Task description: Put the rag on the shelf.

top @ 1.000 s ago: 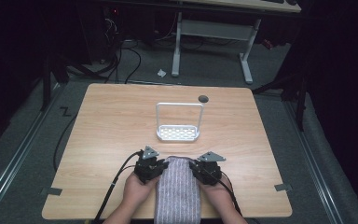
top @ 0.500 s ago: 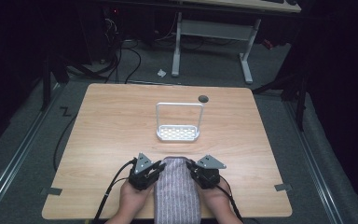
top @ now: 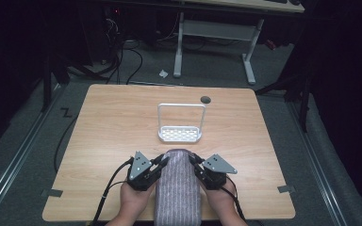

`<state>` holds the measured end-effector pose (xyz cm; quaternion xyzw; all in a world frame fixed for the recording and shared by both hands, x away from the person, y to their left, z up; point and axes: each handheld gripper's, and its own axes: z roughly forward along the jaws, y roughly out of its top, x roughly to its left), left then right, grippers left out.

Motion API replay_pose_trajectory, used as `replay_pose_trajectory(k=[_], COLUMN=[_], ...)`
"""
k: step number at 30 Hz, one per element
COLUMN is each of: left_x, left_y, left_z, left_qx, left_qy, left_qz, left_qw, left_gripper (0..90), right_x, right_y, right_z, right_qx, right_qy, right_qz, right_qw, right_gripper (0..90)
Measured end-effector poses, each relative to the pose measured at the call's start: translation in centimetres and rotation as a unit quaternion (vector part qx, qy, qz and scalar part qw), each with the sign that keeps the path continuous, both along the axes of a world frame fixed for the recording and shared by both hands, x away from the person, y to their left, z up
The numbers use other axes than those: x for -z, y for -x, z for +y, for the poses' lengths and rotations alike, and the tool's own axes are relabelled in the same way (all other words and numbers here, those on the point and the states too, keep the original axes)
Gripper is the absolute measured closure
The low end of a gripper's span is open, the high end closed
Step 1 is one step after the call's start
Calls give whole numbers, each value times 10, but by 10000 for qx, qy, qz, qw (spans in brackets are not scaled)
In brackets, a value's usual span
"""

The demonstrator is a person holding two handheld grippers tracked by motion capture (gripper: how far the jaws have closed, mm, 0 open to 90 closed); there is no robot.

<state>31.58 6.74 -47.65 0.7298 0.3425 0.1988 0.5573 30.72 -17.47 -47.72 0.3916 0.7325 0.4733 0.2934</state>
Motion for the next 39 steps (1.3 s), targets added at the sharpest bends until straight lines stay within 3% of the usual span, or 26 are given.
replay_pose_trajectory(k=[4,8,17,20,26,39], left_x=[-10,-23,-46,-57,-74,-105], left_y=[-1,-3,-7,-8,-10,-9], left_z=[-2,-3,-4,-3,-2,0], left_qx=[-52,-78,-125,-149,-159,-158], left_qy=[25,198,255,310,406,517], left_qz=[-171,-287,-573,-766,-970,-1371], left_qw=[9998,9994,9980,9965,9943,9891], left_gripper=[791,792,791,791,792,793], right_x=[-7,-22,-46,-55,-71,-100], right_y=[-1,-3,-7,-8,-8,-8], right_z=[-1,-2,-3,-4,-4,-6], right_qx=[-8,-21,-21,-8,0,10], right_qy=[-79,-219,-405,-486,-549,-685], right_qz=[-122,-354,-758,-852,-1110,-1432], right_qw=[9999,9991,9963,9952,9923,9873], right_gripper=[836,836,836,836,836,837])
